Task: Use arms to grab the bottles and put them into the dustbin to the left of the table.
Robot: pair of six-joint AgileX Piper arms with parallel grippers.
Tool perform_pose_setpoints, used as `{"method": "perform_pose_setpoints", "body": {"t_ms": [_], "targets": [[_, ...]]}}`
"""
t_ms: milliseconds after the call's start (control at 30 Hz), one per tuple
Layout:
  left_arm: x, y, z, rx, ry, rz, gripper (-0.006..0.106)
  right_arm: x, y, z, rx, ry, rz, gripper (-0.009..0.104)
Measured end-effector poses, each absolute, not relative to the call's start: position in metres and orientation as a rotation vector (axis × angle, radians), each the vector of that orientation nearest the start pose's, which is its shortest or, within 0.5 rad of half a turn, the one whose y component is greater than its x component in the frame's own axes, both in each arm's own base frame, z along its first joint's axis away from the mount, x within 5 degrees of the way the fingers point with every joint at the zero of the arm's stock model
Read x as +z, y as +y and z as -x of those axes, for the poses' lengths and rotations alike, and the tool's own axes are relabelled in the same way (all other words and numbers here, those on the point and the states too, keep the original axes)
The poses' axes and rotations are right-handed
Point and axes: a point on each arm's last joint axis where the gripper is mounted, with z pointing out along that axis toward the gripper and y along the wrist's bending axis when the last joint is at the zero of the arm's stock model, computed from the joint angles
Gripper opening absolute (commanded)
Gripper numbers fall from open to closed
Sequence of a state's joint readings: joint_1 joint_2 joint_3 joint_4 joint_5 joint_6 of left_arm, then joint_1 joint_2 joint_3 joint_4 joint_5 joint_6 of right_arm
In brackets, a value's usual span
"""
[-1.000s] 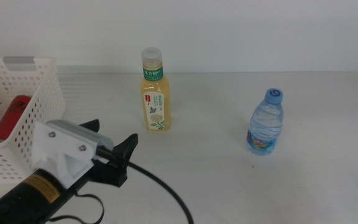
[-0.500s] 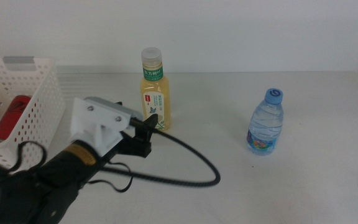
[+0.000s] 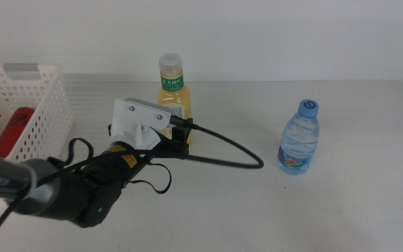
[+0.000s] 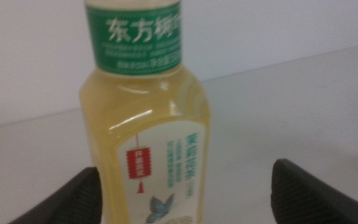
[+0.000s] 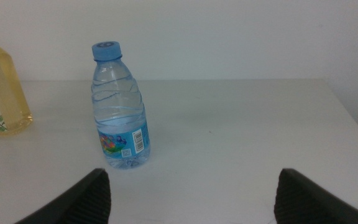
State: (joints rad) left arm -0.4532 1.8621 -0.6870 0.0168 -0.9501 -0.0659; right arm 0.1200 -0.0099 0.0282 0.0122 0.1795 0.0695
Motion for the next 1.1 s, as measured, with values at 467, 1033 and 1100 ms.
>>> {"method": "perform_pose_setpoints", "body": {"t_ms": [467, 1033, 1100], "targets": [[0.146, -0.165, -0.352, -0.374, 1.711, -0.24, 0.088, 0.188, 0.007, -0.056, 0.153, 1.683, 0.034, 0.072], [0.131, -0.179, -0.39, -0.357, 1.726, -0.171, 0.082, 0.188, 0.007, -0.056, 0.153, 1.683, 0.034, 0.072], [0.132, -0.179, -0.393, -0.356, 1.734, -0.155, 0.074, 0.188, 0.007, -0.056, 0.153, 1.683, 0.034, 0.072]]}}
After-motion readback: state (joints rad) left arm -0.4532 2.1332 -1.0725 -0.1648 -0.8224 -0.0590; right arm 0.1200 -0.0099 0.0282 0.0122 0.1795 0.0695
